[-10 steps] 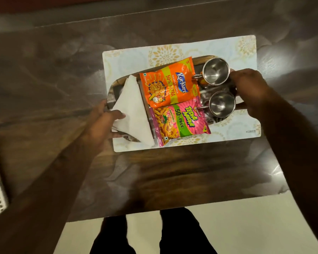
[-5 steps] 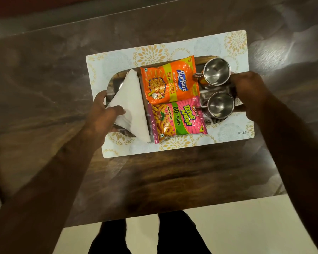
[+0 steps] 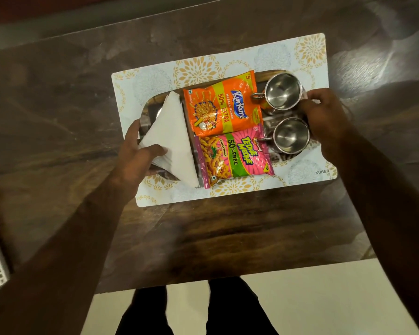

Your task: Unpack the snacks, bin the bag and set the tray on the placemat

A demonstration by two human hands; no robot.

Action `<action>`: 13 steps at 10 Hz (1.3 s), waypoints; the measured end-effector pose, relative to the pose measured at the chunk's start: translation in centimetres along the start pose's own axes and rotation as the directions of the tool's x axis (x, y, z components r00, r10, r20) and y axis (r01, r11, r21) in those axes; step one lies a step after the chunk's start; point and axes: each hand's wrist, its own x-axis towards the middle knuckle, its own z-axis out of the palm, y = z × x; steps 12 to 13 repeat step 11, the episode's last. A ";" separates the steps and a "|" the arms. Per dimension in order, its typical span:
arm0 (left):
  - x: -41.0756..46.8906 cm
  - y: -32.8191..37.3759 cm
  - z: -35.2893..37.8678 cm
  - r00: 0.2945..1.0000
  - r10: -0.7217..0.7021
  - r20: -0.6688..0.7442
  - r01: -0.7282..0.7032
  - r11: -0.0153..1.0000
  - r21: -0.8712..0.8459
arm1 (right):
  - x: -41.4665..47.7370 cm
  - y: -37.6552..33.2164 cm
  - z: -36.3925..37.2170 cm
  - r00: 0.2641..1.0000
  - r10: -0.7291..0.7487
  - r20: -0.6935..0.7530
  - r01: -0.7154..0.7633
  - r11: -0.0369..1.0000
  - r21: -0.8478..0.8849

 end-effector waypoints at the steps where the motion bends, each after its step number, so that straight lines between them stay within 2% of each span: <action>1: -0.1 -0.1 0.0 1.000 -0.002 -0.010 0.002 1.000 -0.011 | 0.4 -0.2 0.0 1.000 0.000 -0.002 0.000 1.000 0.000; 3: -0.1 -0.1 0.0 1.000 0.003 -0.010 -0.002 1.000 0.001 | 0.7 -0.2 0.0 1.000 -0.020 0.010 0.021 1.000 -0.014; 5: -0.1 0.0 0.1 1.000 0.006 -0.004 -0.007 1.000 -0.017 | 0.3 -0.2 -0.1 0.998 -0.051 -0.045 0.049 0.998 -0.037; 9: 0.0 0.1 0.2 1.000 0.021 0.020 -0.021 1.000 0.001 | 0.7 0.1 -0.2 1.000 -0.024 0.019 0.024 0.999 0.030; 10: -0.2 0.8 -0.4 0.999 -0.015 0.040 0.012 0.996 0.085 | 0.0 0.0 -0.6 1.000 0.007 0.024 -0.006 1.000 -0.026; 11: -0.8 1.2 -1.3 1.000 -0.010 0.011 0.007 0.972 0.236 | -1.0 -0.2 -1.2 0.999 -0.027 -0.026 0.021 0.981 -0.193; 13: -0.8 1.2 -1.3 1.000 -0.010 0.011 0.007 0.972 0.236 | -1.0 -0.2 -1.2 0.999 -0.027 -0.026 0.021 0.981 -0.193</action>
